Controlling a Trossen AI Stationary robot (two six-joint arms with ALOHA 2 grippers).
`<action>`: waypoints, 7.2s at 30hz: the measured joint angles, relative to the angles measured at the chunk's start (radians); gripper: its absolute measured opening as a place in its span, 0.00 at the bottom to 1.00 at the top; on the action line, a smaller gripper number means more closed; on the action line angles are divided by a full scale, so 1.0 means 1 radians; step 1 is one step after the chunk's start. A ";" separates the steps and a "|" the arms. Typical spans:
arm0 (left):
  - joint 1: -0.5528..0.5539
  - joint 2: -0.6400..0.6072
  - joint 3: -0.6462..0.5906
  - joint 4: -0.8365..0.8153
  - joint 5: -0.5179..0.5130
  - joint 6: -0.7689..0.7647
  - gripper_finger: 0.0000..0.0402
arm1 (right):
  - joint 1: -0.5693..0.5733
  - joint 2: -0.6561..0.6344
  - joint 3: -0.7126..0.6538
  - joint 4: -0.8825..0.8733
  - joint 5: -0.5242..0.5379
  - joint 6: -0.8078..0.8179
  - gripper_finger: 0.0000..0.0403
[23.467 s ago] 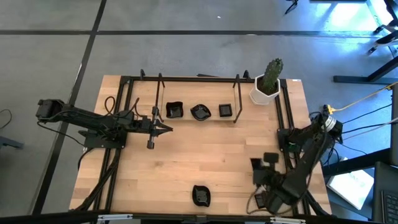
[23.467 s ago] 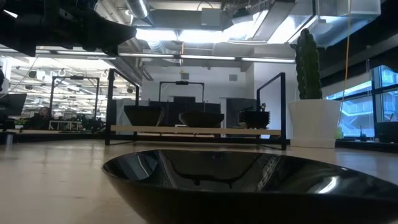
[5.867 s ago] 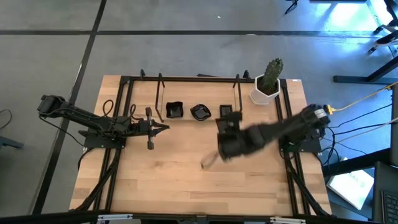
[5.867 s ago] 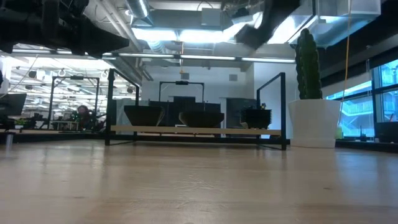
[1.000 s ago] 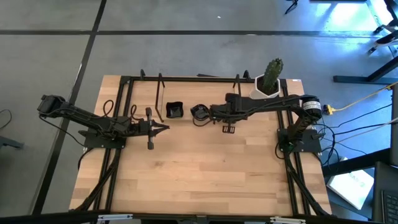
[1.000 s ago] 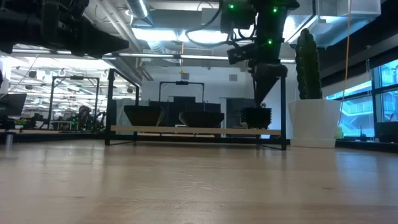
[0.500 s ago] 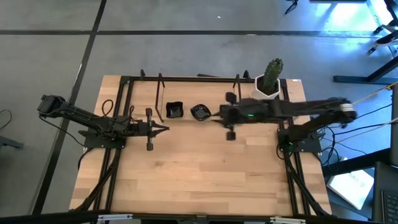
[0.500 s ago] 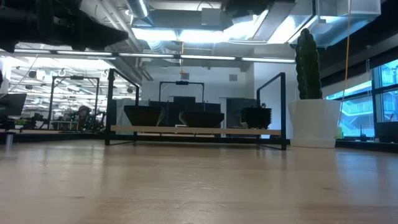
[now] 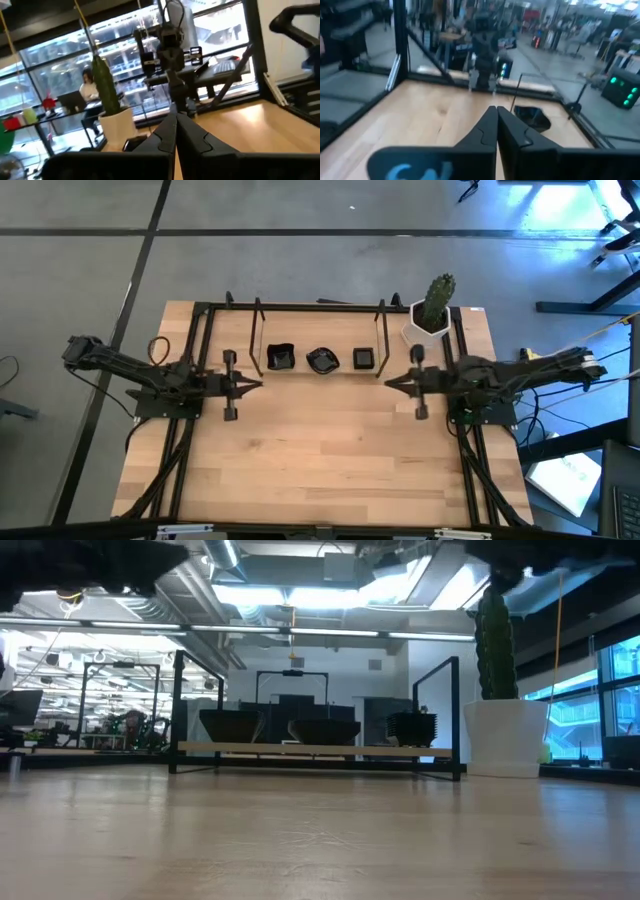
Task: Pick & Place Mini shaped plates
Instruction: Return to Home Position
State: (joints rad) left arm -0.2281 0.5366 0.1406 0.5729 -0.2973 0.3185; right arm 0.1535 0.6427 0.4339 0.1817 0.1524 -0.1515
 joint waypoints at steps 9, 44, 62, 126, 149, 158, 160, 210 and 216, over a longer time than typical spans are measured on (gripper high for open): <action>-0.093 -0.436 -0.006 -0.434 -0.115 -0.006 0.00 | 0.000 -0.283 -0.186 0.034 -0.053 0.009 0.01; -0.064 -0.536 -0.132 -0.502 -0.155 -0.080 0.01 | -0.007 -0.641 -0.428 -0.086 -0.006 0.068 0.01; -0.064 -0.537 -0.132 -0.502 -0.154 -0.079 0.02 | -0.007 -0.641 -0.428 -0.108 0.091 0.012 0.05; -0.064 -0.537 -0.132 -0.502 -0.154 -0.079 0.01 | -0.007 -0.641 -0.427 -0.108 0.090 0.012 0.06; -0.065 -0.537 -0.132 -0.502 -0.154 -0.080 0.01 | -0.007 -0.641 -0.427 -0.108 0.090 0.012 0.06; -0.064 -0.537 -0.132 -0.502 -0.154 -0.079 0.02 | -0.007 -0.641 -0.427 -0.108 0.090 0.012 0.06; -0.065 -0.537 -0.132 -0.502 -0.154 -0.079 0.01 | -0.007 -0.641 -0.427 -0.108 0.091 0.012 0.06; -0.065 -0.537 -0.132 -0.502 -0.154 -0.079 0.01 | -0.007 -0.641 -0.427 -0.108 0.091 0.012 0.06; -0.065 -0.537 -0.132 -0.502 -0.154 -0.080 0.02 | -0.007 -0.641 -0.427 -0.108 0.091 0.012 0.06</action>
State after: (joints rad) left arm -0.2927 -0.0002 0.0086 0.0708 -0.4515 0.2390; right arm 0.1469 0.0019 0.0071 0.0739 0.2430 -0.1393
